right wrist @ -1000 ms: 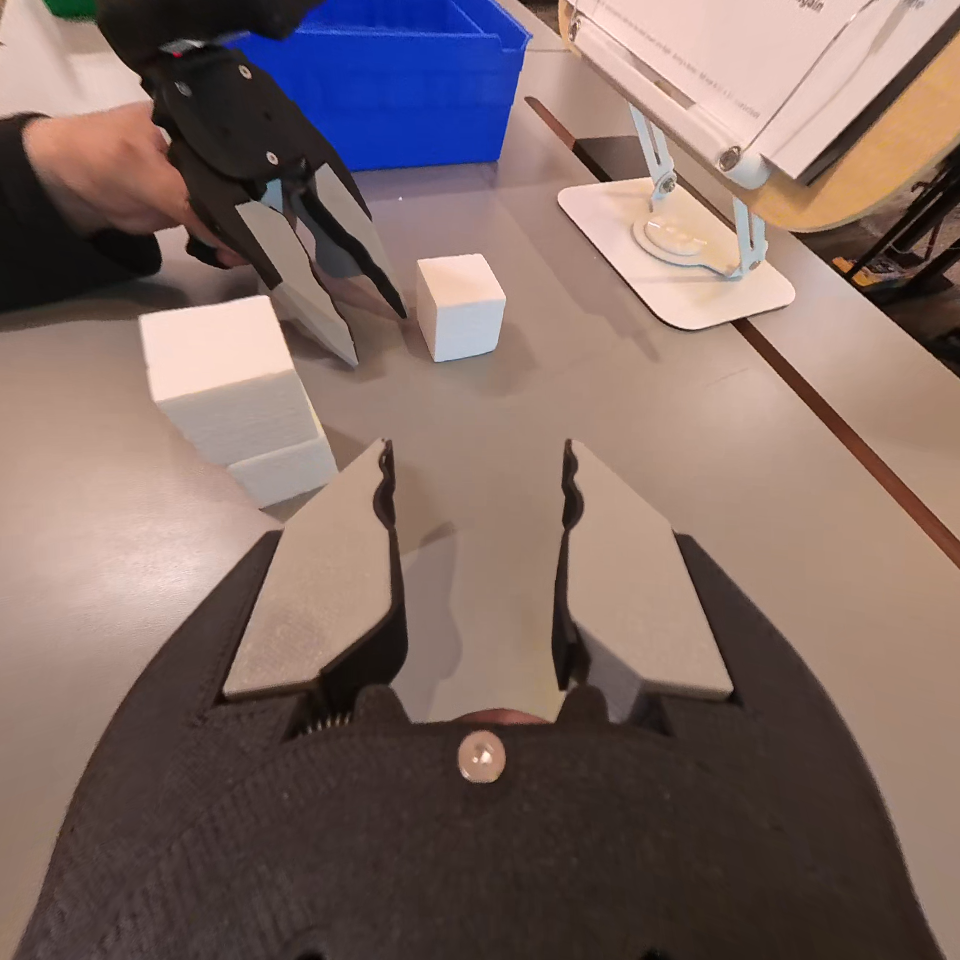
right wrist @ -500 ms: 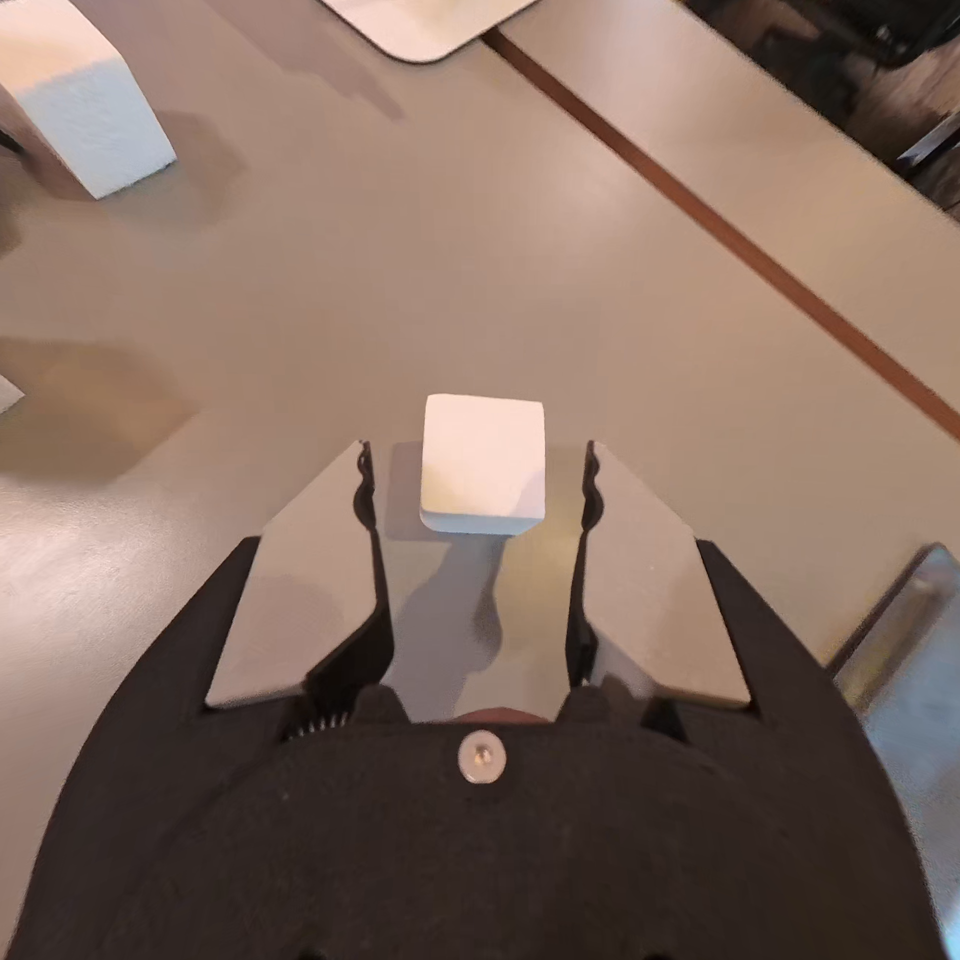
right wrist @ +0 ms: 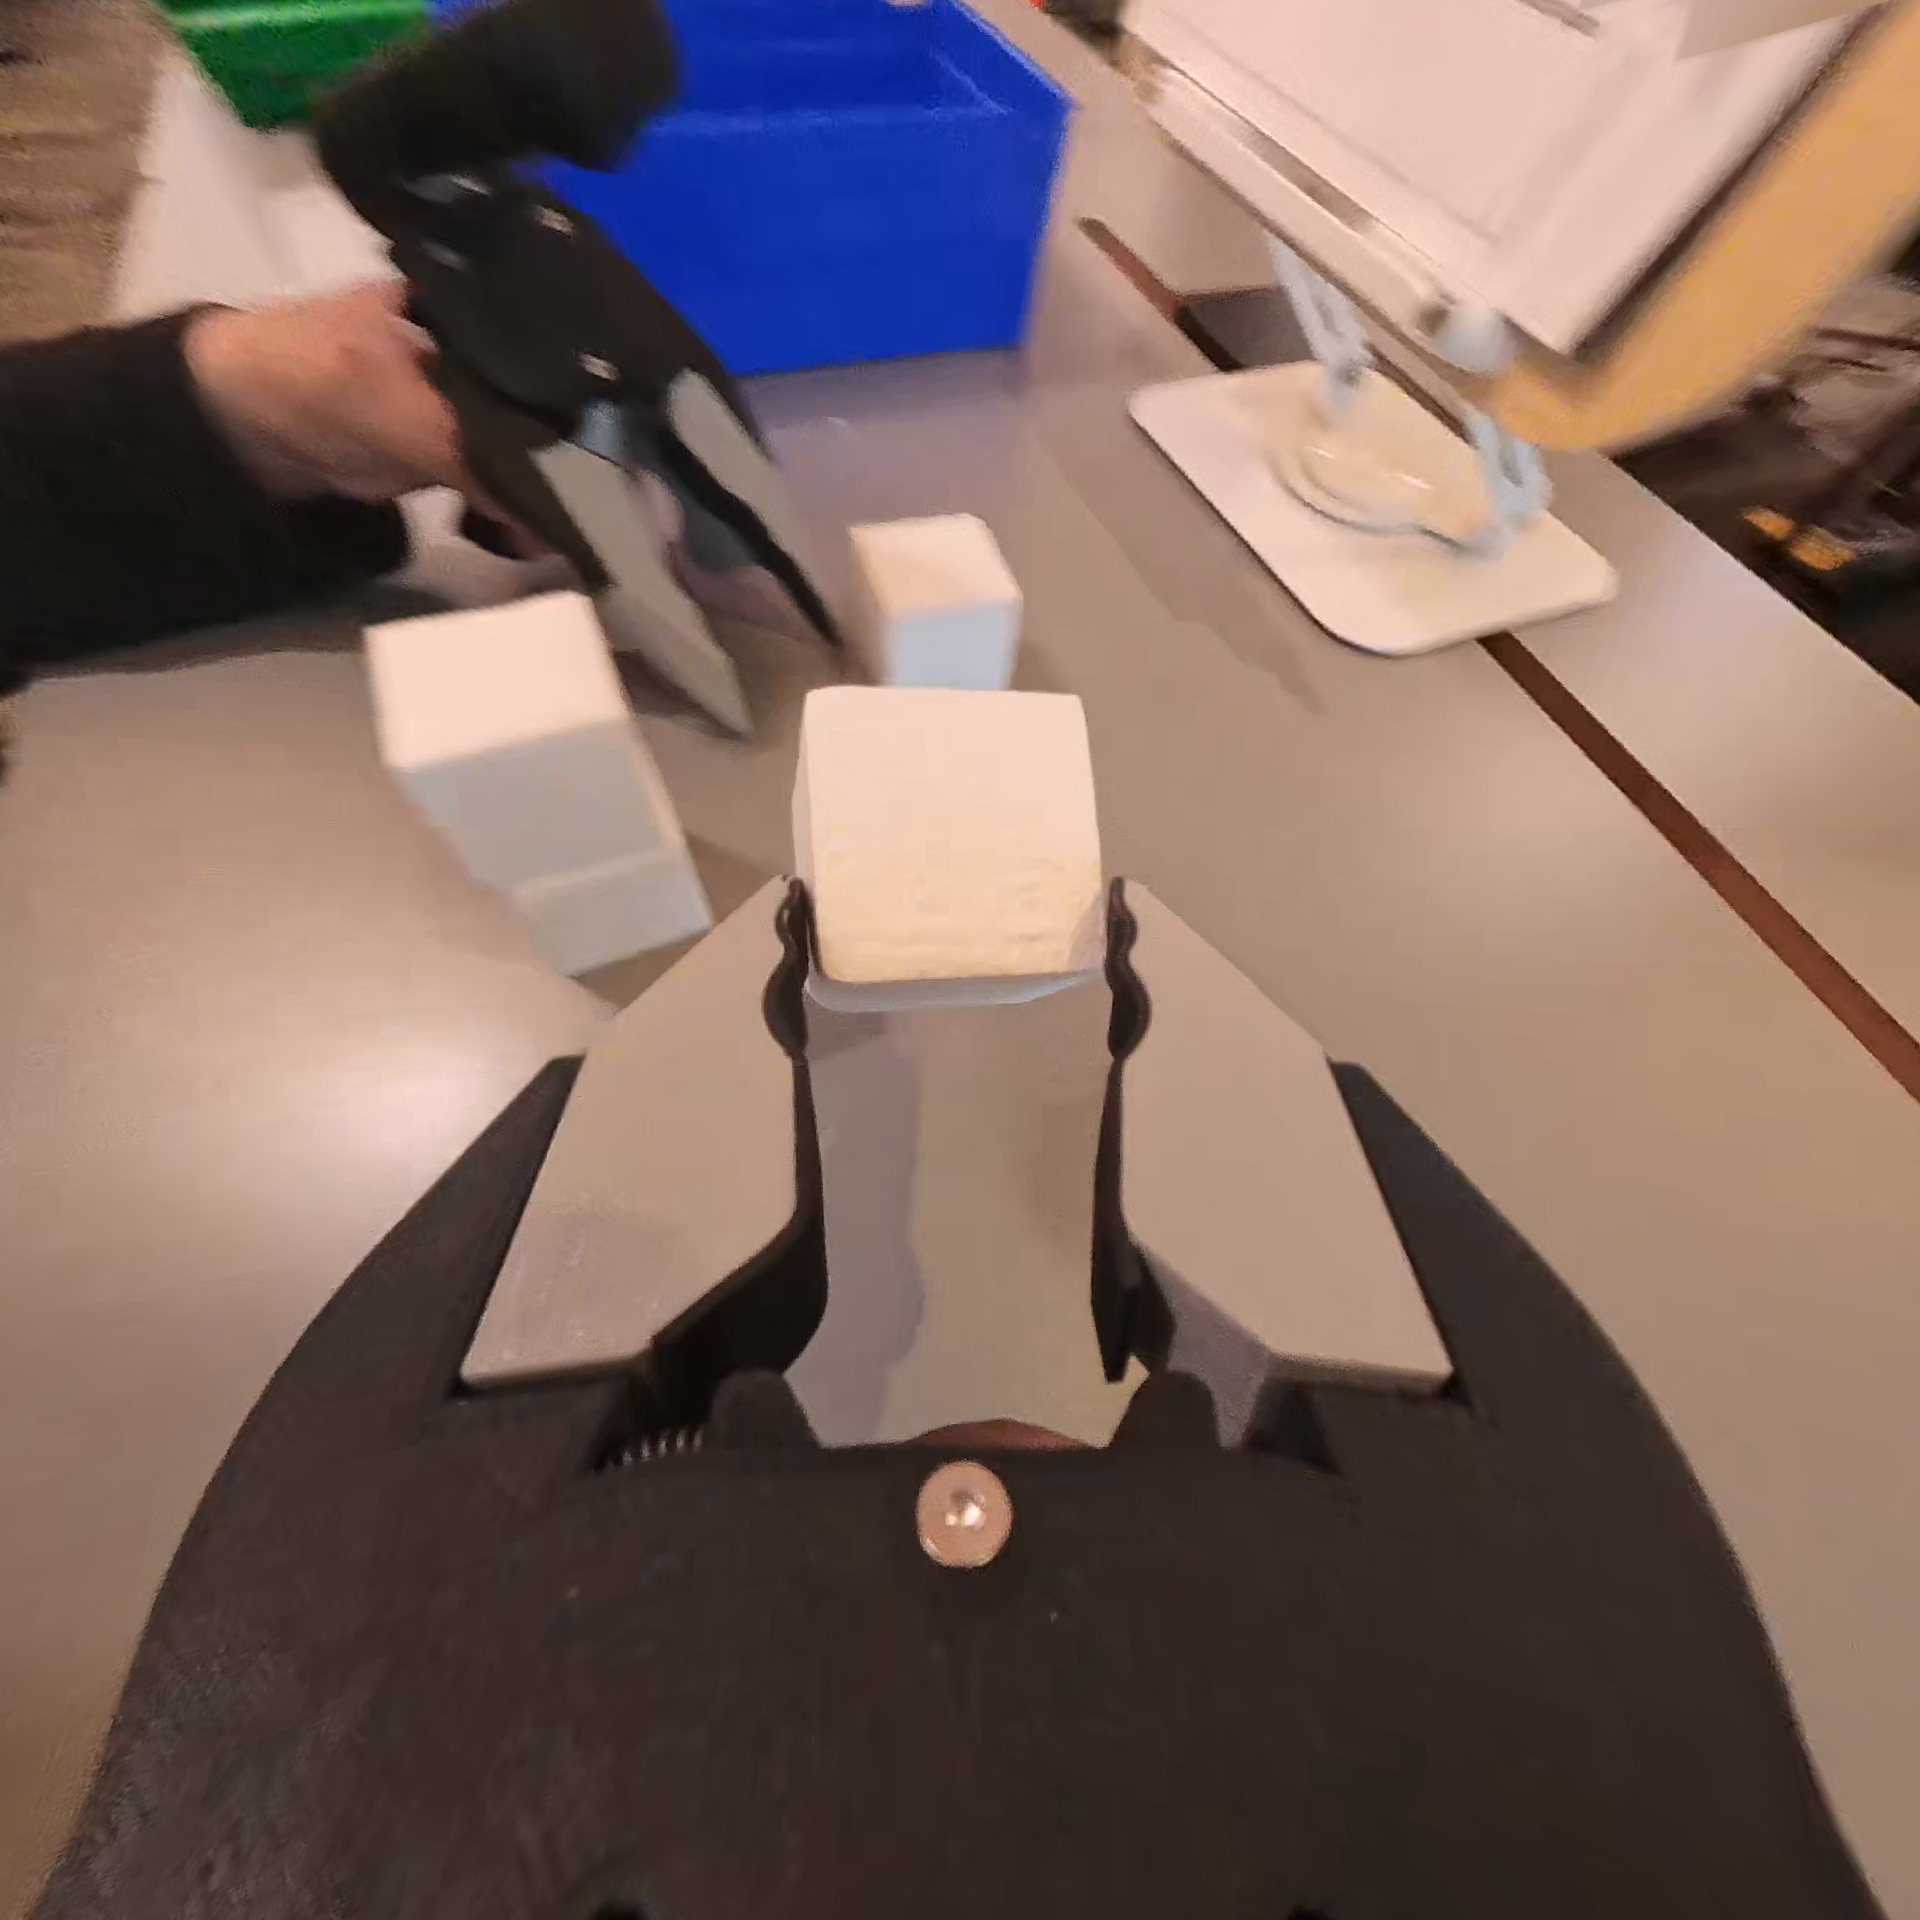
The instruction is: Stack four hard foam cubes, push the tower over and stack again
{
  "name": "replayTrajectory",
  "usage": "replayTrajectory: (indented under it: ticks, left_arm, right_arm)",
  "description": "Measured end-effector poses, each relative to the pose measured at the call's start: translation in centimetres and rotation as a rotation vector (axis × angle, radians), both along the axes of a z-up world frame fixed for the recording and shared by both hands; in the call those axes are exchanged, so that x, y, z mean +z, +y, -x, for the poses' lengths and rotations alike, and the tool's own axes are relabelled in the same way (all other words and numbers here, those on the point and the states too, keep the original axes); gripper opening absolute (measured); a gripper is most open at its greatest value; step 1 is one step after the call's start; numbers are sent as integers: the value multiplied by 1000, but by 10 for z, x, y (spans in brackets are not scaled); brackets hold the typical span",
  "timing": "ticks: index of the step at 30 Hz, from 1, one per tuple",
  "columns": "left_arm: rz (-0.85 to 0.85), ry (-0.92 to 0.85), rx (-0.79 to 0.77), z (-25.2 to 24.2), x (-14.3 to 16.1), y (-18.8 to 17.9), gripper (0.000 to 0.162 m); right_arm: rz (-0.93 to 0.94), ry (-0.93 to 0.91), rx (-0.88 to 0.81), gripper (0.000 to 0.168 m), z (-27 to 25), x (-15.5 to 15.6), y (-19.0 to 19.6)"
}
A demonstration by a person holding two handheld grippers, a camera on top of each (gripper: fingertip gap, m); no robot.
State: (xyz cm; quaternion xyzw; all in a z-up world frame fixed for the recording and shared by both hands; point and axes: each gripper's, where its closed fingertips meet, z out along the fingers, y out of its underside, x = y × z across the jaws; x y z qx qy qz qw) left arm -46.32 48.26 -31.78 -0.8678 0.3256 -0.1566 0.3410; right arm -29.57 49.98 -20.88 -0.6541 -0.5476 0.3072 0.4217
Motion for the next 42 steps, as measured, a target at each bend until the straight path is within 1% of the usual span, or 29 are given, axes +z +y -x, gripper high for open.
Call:
replayTrajectory:
  ticks: [3,6,9,12,17,21,33,42]
  left_arm:
    - [0,6,-2,0,0,0,57]
    - [0,15,-4,1,0,-1,57]
    - [-2,19,-7,1,0,0,57]
    - [0,18,-8,2,0,-1,58]
    - [0,23,-8,2,-1,-1,57]
    - [-3,29,-9,1,-1,-1,57]
    - [-3,22,-6,2,-1,-1,56]
    - [-2,23,-7,2,0,-1,57]
  right_arm:
    - [-6,-10,123,55,28,22,-29]
    - [-66,-77,219,55,52,42,-58]
    - [-109,-190,283,55,68,49,-77]
    - [-121,-253,340,56,77,47,-91]
    - [-91,-306,349,56,79,31,-91]
    - [-62,-290,346,56,80,32,-90]
    - [-95,-362,328,56,81,15,-87]
    - [-110,-399,289,55,81,14,-89]
